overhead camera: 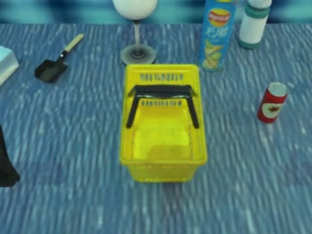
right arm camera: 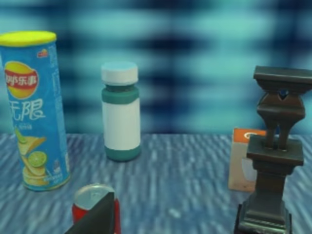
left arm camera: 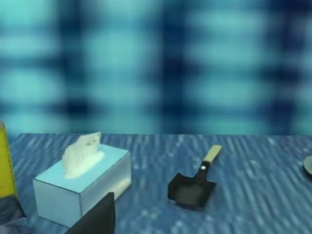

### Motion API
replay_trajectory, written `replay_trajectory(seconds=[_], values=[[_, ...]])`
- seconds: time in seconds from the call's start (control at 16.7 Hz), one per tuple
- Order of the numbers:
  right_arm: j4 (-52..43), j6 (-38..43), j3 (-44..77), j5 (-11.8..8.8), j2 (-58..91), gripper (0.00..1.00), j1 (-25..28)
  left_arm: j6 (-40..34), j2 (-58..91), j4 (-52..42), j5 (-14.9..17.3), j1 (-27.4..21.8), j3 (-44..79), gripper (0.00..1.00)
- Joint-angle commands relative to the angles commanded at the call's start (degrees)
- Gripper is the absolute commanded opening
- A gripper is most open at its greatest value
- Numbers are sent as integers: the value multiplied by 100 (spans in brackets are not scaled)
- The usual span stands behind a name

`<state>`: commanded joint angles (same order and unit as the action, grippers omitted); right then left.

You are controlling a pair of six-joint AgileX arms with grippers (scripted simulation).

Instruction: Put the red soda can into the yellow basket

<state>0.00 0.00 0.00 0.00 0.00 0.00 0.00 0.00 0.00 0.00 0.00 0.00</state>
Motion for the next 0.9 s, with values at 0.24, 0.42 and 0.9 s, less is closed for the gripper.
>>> replay_trajectory(seconds=[0.24,0.42,0.9], values=[[-102,-50,174,-12,174,100,31,0,0,0,0,0,0,100],[-532,-251,876,-30,889,100,120,0,0,0,0,0,0,100],[-2951,-1290,4442,-12,5049,100,463,0,0,0,0,0,0,100]])
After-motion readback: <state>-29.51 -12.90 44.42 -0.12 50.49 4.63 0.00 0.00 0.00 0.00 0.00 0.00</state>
